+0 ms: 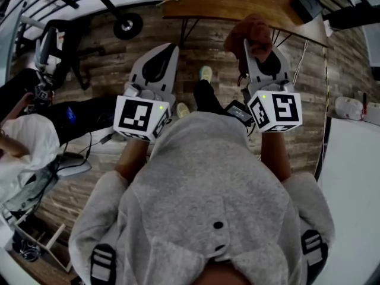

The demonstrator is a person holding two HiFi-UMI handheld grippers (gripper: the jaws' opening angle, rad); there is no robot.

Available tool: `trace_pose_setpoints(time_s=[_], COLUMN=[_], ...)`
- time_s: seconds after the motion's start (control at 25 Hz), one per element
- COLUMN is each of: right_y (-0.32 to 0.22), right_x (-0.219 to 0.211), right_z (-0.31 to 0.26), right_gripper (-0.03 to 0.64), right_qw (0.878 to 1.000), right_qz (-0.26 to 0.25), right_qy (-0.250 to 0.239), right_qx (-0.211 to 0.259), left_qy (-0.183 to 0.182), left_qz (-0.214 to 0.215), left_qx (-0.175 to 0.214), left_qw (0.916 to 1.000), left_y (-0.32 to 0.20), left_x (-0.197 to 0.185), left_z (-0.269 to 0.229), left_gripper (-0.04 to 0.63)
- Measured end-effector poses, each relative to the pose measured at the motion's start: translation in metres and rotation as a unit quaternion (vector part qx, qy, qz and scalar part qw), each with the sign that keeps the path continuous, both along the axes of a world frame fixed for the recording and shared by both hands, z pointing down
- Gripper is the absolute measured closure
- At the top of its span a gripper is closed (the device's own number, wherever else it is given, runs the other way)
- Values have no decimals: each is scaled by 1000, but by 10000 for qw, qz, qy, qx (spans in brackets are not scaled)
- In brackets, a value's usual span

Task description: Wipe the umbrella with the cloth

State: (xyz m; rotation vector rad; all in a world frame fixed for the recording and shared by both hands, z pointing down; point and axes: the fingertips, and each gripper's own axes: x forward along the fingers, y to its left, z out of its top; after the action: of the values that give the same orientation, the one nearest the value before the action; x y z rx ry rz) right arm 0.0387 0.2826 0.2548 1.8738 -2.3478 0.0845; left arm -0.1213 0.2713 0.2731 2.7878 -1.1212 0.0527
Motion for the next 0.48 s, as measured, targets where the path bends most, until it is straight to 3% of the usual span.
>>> trace_pose_setpoints(time_s=[0.16,0.48], right_y=[-13,-42], right_x=[5,20], right_z=[-2,5], right_gripper=[508,508], right_qw=[10000,10000], right_qz=[-37,-25], right_qy=[2,-15], right_qx=[49,66], left_qy=[112,-122], left_qz=[-41,-85], left_qx=[-145,-93], left_qw=[9998,9998], left_y=[-11,-39], left_x=[1,16], left_z=[1,10], left_gripper=[583,583])
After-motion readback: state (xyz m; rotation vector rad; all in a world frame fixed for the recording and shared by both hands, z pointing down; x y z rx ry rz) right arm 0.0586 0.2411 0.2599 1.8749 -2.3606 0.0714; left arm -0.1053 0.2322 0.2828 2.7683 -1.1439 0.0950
